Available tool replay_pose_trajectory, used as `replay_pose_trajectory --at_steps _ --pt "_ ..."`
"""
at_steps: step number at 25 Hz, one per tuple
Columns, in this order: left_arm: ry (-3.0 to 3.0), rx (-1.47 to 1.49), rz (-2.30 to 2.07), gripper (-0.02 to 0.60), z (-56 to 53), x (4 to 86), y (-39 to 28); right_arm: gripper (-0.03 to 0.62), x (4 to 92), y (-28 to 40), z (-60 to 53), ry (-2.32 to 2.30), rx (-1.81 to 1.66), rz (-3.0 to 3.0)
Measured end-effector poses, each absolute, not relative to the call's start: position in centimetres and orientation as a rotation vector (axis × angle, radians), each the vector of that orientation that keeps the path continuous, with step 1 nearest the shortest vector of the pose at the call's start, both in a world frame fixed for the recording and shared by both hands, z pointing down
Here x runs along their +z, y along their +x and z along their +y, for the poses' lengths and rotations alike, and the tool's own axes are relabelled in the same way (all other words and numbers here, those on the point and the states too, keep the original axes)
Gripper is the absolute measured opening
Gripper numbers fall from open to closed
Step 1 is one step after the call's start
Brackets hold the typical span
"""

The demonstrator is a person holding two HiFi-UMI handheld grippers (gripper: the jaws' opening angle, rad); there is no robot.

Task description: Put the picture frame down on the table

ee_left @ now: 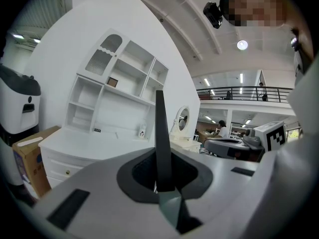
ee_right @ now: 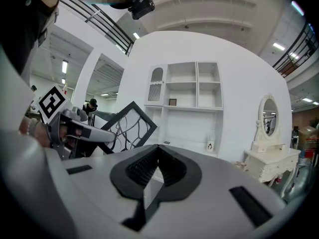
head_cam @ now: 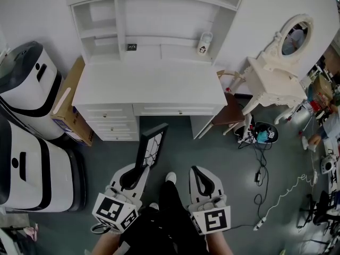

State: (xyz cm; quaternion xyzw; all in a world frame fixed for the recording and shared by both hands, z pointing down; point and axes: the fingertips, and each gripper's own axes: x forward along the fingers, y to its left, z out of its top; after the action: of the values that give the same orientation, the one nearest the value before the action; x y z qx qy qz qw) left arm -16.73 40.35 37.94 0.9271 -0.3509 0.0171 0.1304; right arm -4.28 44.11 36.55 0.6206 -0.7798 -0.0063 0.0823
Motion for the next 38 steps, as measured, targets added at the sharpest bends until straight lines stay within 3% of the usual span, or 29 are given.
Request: replay_pose_trajectory --at_steps 38 --pt "2.576 -0.016 -1.278 0.034 15.2 36.8 -5.1 0.002 36.1 7.0 16.1 1.564 -0.041 -2.554"
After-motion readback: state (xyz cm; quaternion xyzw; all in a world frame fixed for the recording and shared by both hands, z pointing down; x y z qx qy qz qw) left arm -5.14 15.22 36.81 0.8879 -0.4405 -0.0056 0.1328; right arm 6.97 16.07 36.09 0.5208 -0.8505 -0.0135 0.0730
